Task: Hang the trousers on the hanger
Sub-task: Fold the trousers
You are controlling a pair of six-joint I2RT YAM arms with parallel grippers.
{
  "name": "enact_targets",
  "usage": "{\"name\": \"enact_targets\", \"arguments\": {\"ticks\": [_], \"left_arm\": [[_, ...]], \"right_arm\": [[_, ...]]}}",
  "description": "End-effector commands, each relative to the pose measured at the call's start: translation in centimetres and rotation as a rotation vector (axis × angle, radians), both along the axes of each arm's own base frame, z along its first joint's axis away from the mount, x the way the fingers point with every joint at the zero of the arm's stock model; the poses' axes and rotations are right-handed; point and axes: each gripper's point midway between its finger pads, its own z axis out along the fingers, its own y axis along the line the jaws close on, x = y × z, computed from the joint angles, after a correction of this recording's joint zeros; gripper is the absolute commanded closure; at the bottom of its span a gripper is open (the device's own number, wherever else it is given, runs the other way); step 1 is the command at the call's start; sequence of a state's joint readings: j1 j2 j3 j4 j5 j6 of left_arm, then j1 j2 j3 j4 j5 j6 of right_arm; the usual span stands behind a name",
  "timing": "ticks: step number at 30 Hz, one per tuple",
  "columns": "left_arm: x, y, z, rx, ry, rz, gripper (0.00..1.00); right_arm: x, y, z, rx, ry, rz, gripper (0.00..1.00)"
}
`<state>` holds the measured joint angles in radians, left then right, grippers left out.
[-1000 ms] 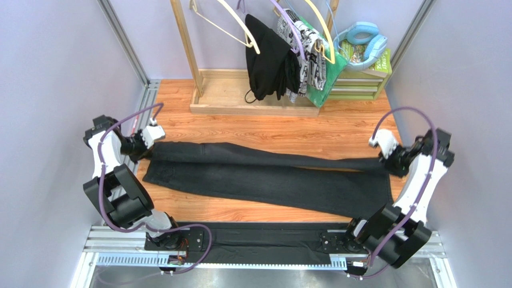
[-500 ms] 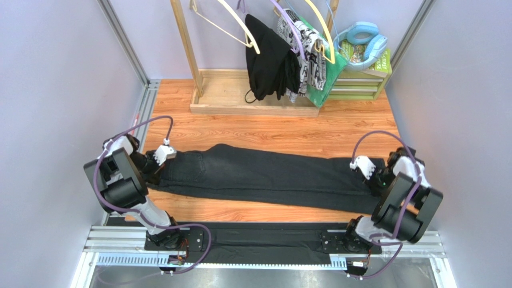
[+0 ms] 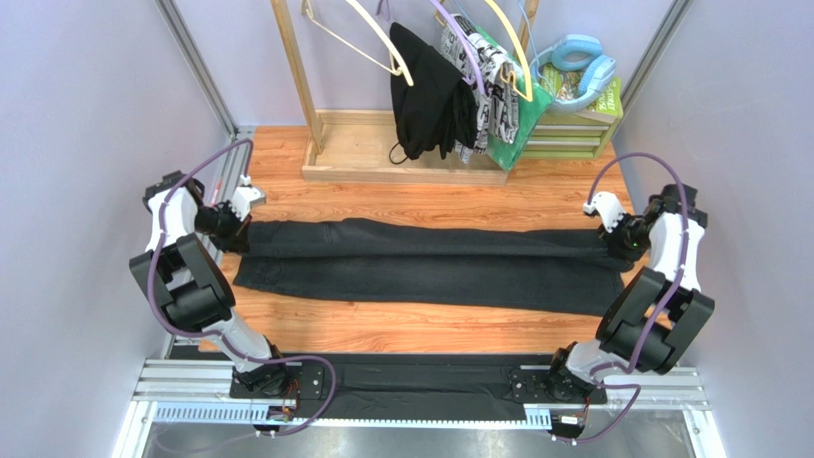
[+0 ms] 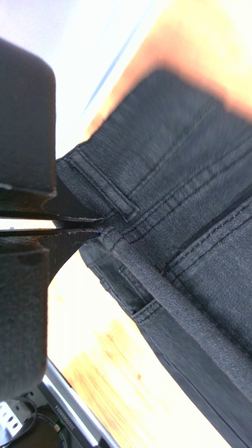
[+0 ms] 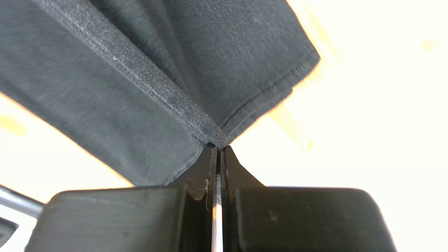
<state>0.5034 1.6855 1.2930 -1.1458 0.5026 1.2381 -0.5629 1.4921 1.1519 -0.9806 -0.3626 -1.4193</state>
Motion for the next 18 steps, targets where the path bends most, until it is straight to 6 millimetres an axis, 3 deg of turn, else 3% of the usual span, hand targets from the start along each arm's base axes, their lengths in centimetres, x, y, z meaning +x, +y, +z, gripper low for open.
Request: {"name": "enact_targets", "arguments": {"ticks": [1, 5, 6, 10, 14, 18], "left_arm": [[-0.5, 0.9, 4.1, 0.054, -0.121, -0.075, 1.00], [-3.8, 1.2, -0.6, 0.106, -0.015, -0.160, 1.00], [-4.1, 1.3, -1.5, 0.117, -0.008, -0.156, 1.00], [-5.1, 1.5, -5.4, 0.144, 0.040, -0.136, 1.00], [-5.6, 2.7, -7.9, 0.196, 0.092, -0.125, 1.00], [-5.2, 2.8, -7.5, 0.193, 0.074, -0.104, 1.00]], "right_arm": [[-2.7, -2.5, 4.4, -0.089, -0.068, -0.002, 1.00], [-5.4, -2.3, 1.1, -0.098, -0.016, 0.018, 1.00], [-6.0, -2.2, -1.0, -0.106, 0.006, 0.021, 1.00], [-6.1, -2.0, -4.5, -0.130, 0.034, 0.035, 1.00], [-6.8, -1.6, -5.7, -0.108, 0.081, 0.041, 1.00], [-6.3, -2.1, -5.3, -0.117, 0.071, 0.028, 1.00]]}}
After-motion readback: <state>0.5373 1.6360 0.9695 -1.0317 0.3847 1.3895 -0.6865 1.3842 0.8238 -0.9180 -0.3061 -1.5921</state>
